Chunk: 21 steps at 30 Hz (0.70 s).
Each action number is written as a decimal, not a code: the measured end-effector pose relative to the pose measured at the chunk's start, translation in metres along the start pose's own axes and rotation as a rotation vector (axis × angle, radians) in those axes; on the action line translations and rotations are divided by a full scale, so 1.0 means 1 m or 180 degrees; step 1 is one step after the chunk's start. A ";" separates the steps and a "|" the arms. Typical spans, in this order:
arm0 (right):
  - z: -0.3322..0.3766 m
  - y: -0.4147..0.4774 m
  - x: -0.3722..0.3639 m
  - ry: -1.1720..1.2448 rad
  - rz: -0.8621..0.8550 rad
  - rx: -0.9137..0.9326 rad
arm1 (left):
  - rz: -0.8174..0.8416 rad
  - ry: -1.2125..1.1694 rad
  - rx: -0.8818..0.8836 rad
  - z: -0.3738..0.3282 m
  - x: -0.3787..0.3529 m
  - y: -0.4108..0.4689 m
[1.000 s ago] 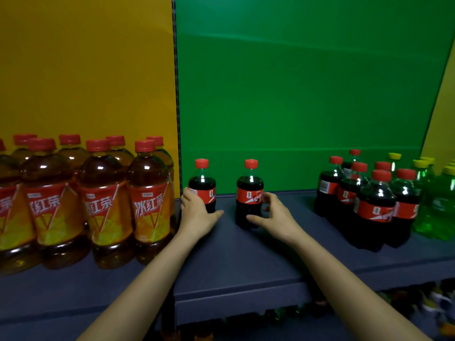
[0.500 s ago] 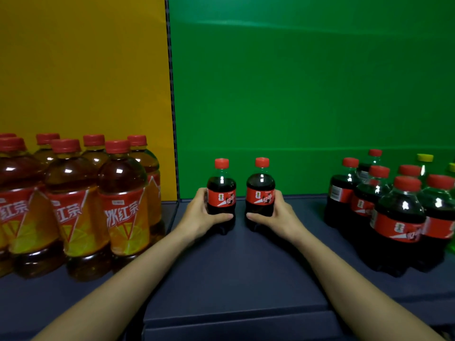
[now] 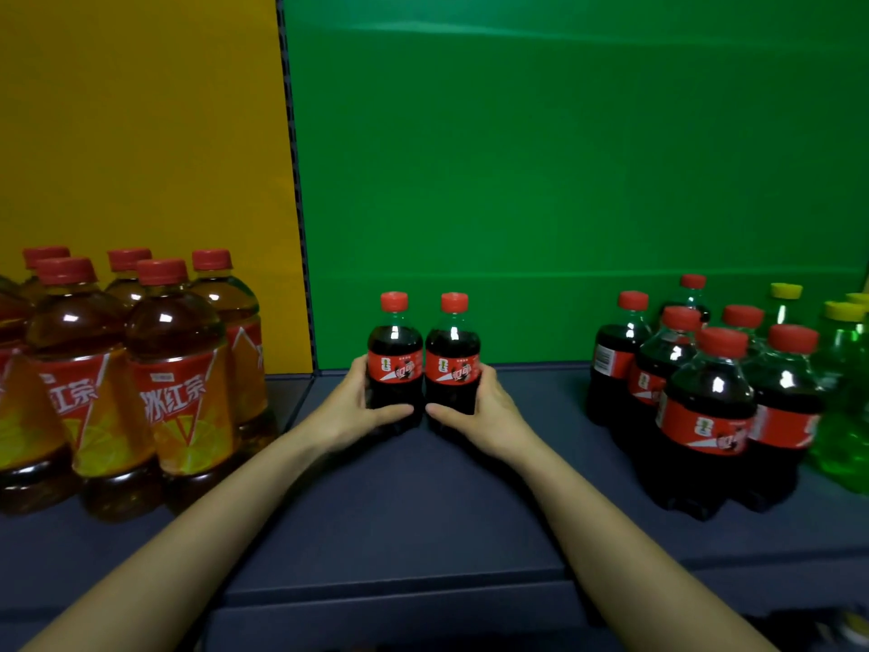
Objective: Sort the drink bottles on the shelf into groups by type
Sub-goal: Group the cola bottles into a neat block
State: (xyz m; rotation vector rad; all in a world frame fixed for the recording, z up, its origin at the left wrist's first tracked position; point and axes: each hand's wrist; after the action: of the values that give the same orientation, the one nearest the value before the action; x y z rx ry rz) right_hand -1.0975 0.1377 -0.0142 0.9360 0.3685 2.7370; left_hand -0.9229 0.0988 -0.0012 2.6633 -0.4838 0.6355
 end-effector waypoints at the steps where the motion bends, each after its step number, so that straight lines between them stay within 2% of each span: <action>1: 0.001 -0.005 0.006 -0.0097 0.0023 0.0018 | -0.0044 0.0079 0.0029 -0.004 0.000 -0.005; 4: 0.004 -0.031 0.035 -0.0460 0.0055 0.0134 | -0.0652 0.0011 0.0025 -0.017 -0.001 -0.025; 7: 0.004 -0.068 0.070 -0.0521 -0.0016 0.0471 | -0.1170 0.0109 -0.0527 -0.033 -0.014 -0.047; 10: -0.002 -0.105 0.105 -0.0400 -0.0203 0.0703 | -0.0900 0.0179 -0.0984 -0.056 -0.040 -0.062; 16: -0.026 -0.148 0.174 0.0297 -0.0538 0.0736 | -0.0226 0.0018 -0.1437 -0.097 -0.115 -0.066; 21: -0.070 -0.151 0.206 -0.0049 -0.1647 0.0467 | -0.0087 -0.0082 -0.1265 -0.114 -0.179 -0.056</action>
State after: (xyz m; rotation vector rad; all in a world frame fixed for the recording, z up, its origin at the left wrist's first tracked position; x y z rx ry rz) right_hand -1.2804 0.3285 0.0027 0.7621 0.7064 2.2519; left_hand -1.0923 0.2390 -0.0075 2.2998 -0.5190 0.4431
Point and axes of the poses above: each hand's wrist, its own y-axis towards the middle knuckle, its own x-axis out of the back of the hand, z = x × y
